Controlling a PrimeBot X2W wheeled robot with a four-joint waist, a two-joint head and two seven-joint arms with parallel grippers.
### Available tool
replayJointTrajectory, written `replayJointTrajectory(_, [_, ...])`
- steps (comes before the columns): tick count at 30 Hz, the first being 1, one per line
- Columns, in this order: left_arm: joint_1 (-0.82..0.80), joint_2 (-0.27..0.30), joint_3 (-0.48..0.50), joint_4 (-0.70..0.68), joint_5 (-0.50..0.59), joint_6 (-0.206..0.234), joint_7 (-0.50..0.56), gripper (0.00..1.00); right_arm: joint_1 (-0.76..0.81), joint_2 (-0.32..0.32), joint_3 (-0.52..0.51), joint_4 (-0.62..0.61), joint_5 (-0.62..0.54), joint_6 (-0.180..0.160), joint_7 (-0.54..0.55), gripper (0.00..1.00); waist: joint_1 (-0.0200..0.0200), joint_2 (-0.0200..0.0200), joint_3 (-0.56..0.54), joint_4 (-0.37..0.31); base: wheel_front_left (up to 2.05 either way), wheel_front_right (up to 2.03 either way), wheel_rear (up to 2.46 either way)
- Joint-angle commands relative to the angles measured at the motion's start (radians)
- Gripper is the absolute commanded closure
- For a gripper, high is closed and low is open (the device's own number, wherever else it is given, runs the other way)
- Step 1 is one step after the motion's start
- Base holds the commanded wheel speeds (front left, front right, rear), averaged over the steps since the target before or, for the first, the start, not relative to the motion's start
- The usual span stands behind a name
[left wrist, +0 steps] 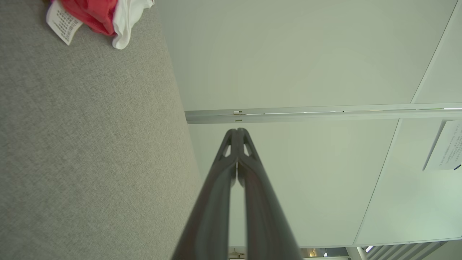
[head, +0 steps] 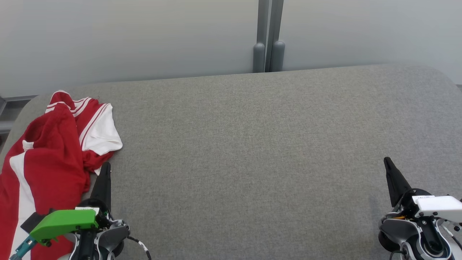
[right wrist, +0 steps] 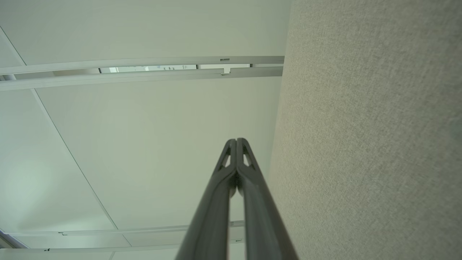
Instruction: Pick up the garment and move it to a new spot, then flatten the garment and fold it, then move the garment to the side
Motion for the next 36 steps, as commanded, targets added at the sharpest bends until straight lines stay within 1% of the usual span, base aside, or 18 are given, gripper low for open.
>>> replayJointTrajectory(1, [-0.016,0.001,0.001,0.001,0.001,-0.002,0.001,1.0,-0.01,-0.002,-0.001,0.002,-0.002,0.0,0.005,1.0,0.0,0.0,0.0,0.0,0.0,0.0,0.0])
replayJointTrajectory(36, [-0.016,0.001,0.001,0.001,0.001,-0.002,0.001,1.0,-0.01,-0.002,-0.001,0.002,-0.002,0.0,0.005,1.0,0.0,0.0,0.0,0.0,0.0,0.0,0.0])
